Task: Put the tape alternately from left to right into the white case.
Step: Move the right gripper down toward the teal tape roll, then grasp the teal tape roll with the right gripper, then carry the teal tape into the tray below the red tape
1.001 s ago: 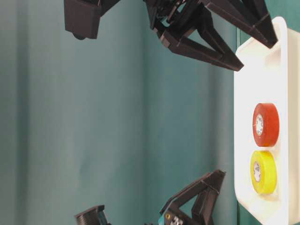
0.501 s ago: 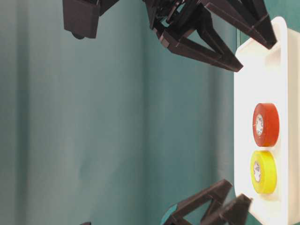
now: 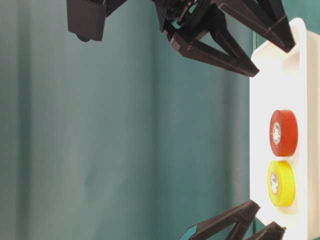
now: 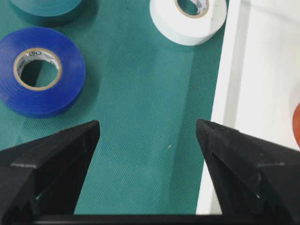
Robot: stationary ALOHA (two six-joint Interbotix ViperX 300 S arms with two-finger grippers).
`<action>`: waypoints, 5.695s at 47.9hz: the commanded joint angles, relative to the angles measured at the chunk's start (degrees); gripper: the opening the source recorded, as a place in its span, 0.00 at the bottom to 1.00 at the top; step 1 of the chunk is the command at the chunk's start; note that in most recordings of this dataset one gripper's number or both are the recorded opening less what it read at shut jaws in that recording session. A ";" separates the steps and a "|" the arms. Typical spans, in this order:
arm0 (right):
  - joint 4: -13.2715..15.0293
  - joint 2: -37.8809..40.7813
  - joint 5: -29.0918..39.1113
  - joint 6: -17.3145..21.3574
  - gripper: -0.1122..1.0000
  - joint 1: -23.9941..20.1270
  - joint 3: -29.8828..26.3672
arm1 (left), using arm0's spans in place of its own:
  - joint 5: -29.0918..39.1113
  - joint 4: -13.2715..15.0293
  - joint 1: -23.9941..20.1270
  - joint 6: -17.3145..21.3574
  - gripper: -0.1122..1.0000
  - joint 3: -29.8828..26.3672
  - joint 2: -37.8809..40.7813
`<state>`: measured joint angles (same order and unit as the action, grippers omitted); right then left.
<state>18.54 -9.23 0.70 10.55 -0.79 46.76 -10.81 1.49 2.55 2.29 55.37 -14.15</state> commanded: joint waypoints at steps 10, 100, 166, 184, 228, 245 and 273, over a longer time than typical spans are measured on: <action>-0.18 -0.70 -1.41 0.18 0.85 -1.67 -0.88 | -0.26 -0.09 0.18 0.09 0.96 -0.53 -1.05; -0.18 28.13 4.13 4.83 0.85 -14.24 -28.74 | -0.26 0.00 0.18 0.00 0.96 -0.97 -0.62; 0.09 33.40 14.24 4.92 0.12 -14.15 -36.83 | -0.26 -0.09 0.00 0.00 0.96 -0.88 -0.53; 0.09 28.30 14.50 4.92 0.12 -14.68 -34.63 | -0.26 -0.09 -0.09 0.00 0.96 -0.97 -0.62; 0.18 18.63 18.19 4.92 0.12 -11.51 -26.19 | -0.26 0.00 -0.09 -0.09 0.96 -0.53 -0.62; 3.25 17.49 17.75 4.92 0.12 -3.96 -24.87 | -0.18 -0.09 -0.09 -0.09 0.96 -0.53 -0.62; 5.45 17.58 15.21 4.92 0.12 7.29 -24.52 | -0.26 0.00 -0.18 -0.09 0.96 -0.26 -0.62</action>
<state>23.82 10.72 16.88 15.38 5.54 22.68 -10.72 1.49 2.55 2.20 55.55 -14.15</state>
